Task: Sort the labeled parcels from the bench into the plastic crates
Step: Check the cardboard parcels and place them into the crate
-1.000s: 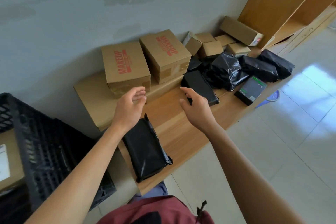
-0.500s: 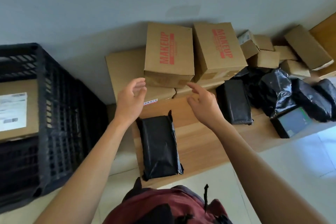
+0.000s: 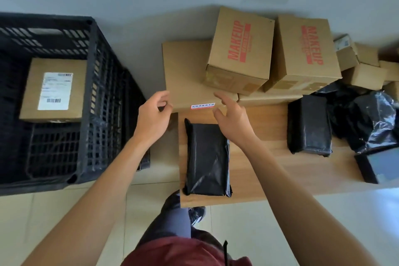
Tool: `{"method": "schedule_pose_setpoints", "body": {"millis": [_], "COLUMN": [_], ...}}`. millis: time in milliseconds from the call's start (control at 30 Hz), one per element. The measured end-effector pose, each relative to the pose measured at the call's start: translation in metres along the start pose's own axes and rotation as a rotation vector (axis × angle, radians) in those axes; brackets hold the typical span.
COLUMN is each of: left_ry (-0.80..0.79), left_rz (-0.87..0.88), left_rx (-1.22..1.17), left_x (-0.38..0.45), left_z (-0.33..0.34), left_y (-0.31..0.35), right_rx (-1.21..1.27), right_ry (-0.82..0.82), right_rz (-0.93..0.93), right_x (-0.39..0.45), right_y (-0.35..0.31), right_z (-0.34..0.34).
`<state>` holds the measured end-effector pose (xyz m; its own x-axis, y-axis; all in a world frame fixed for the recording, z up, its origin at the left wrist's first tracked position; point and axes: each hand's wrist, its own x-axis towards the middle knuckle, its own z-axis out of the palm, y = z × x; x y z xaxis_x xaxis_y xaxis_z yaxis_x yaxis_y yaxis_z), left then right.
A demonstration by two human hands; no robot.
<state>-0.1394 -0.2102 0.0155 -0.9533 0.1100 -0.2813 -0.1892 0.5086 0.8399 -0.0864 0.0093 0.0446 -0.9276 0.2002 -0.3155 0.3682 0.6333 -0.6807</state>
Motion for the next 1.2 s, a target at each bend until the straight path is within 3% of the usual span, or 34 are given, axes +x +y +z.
{"method": "schedule_pose_setpoints", "body": {"millis": [167,333,400,533,633,833,1200], "left_ry": [-0.004,-0.017,-0.031,-0.116,-0.134,-0.104,0.049], "left_rz": [-0.035,-0.251,-0.316,-0.364,-0.346,-0.349,-0.266], "left_rx": [0.008,-0.082,-0.118,-0.177,-0.198,-0.262,-0.358], "left_x": [0.02,0.06,0.07,0.083,0.086,0.08,0.056], "left_z": [0.003,0.014,0.019,0.029,0.039,0.047,0.054], "left_y": [-0.01,-0.024,-0.03,-0.042,-0.047,-0.048,-0.044], "right_rx": [-0.012,-0.011,-0.012,-0.146,-0.364,-0.537,-0.489], "right_ry": [-0.011,0.026,0.142,0.522,0.652,0.518,0.574], "right_rz": [-0.028,-0.089,-0.21,-0.477,-0.458,-0.373,-0.455], "right_x": [0.015,0.039,0.048,0.066,0.077,0.096,0.086], "right_y": [0.006,-0.005,-0.017,-0.023,-0.009,0.029,0.058], "right_z": [0.025,0.035,0.037,0.023,0.006,-0.012,-0.023]}}
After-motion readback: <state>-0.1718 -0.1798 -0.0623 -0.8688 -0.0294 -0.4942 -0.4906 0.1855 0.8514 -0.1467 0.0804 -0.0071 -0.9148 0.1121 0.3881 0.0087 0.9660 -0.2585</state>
